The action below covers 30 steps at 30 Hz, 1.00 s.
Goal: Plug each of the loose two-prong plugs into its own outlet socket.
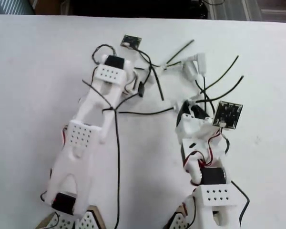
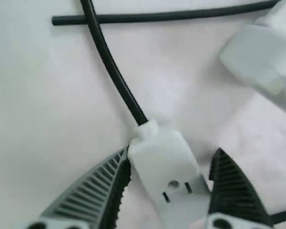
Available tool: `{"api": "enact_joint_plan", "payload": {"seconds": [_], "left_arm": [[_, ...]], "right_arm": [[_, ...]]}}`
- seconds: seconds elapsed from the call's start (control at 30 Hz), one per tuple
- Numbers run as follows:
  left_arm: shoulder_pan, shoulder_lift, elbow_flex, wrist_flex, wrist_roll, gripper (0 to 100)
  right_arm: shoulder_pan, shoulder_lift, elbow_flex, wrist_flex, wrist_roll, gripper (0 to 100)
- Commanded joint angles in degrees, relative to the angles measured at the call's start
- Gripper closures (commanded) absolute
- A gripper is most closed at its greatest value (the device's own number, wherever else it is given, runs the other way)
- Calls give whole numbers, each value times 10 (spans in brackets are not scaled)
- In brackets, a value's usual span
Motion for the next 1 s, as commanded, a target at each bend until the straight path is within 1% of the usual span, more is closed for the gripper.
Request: {"api": "enact_joint_plan", "payload": {"seconds": [0.0,0.13,0.2,0.53,0.67,0.97], "left_arm": [[-7,26,-144,78,-2,879],[-9,58,-280,161,-2,950],[-9,67,-324,171,-2,976],[-10,16,-310,173,-1,976],[-10,-53,-248,173,-9,976],[-9,-313,67,171,-29,976]], "right_arm": [[-3,-11,-4,-12,1,981],[-1,-11,-4,-12,1,981],[-1,-11,-4,-12,1,981],[-2,-7,-4,-12,1,981],[-2,-7,-4,-12,1,981],[-2,-7,-4,-12,1,981]]}}
